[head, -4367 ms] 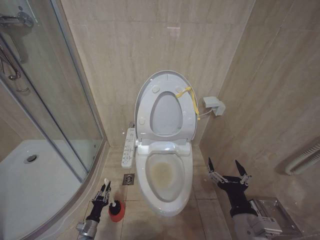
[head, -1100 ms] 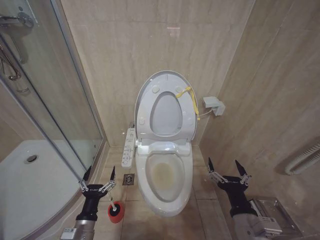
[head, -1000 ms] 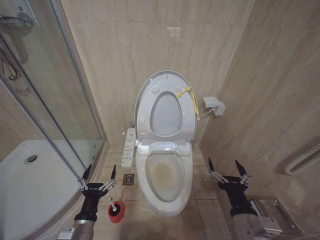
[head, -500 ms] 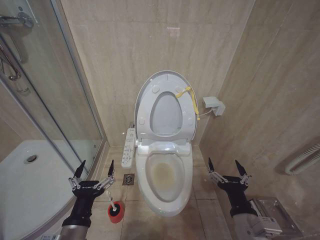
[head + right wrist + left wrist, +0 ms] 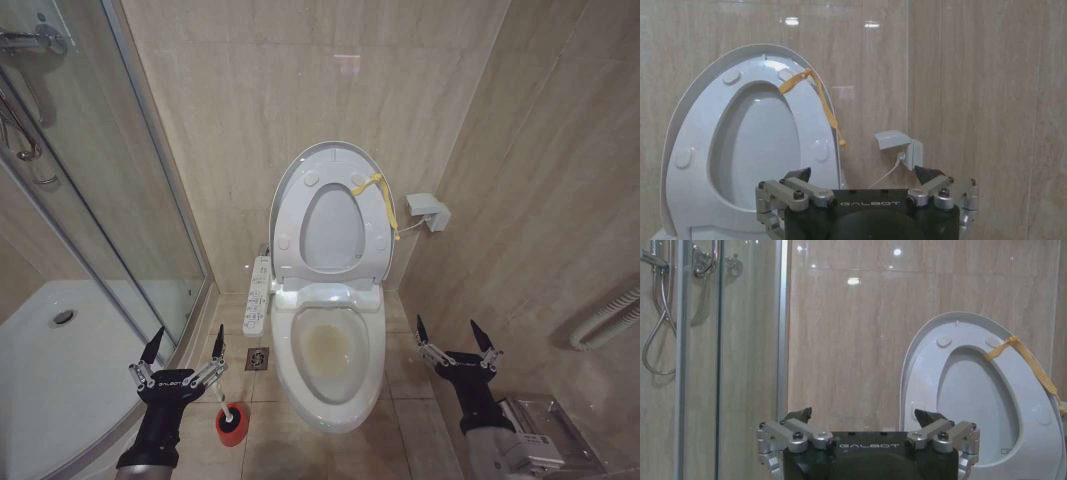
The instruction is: Open the toilet lid, clean the toilet bowl with a toilet brush, close the toilet lid, and flush.
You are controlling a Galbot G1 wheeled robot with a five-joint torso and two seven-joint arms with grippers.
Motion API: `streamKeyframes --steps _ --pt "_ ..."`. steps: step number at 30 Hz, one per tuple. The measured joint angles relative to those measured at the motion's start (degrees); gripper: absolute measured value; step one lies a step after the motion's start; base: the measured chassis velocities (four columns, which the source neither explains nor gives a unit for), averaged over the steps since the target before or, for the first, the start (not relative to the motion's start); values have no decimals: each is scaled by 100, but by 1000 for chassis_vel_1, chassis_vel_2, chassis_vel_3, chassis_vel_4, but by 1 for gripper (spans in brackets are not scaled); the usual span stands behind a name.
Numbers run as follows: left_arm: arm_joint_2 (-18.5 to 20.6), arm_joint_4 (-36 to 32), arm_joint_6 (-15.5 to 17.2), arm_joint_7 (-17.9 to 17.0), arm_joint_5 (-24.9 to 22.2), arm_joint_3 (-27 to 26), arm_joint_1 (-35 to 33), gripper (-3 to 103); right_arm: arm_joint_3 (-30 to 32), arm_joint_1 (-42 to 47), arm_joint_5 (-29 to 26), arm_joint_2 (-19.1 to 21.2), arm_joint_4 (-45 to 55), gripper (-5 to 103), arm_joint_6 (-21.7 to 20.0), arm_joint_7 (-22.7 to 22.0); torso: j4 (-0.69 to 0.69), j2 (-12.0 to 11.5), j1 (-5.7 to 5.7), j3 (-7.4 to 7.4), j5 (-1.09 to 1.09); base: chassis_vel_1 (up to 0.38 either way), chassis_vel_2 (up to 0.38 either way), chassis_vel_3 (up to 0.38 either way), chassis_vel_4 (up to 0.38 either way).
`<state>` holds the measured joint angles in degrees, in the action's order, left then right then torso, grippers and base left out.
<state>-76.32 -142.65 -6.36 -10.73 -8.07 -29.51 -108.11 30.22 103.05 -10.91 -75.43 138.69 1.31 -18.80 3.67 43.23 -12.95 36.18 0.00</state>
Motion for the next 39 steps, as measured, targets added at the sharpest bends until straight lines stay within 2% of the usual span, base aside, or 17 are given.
streamKeyframes --steps 39 --pt "7 31 -16 18 -8 2 16 100 0 0 0 0 0 100 0 0 0 0 0 0 0 0 0 0 0"
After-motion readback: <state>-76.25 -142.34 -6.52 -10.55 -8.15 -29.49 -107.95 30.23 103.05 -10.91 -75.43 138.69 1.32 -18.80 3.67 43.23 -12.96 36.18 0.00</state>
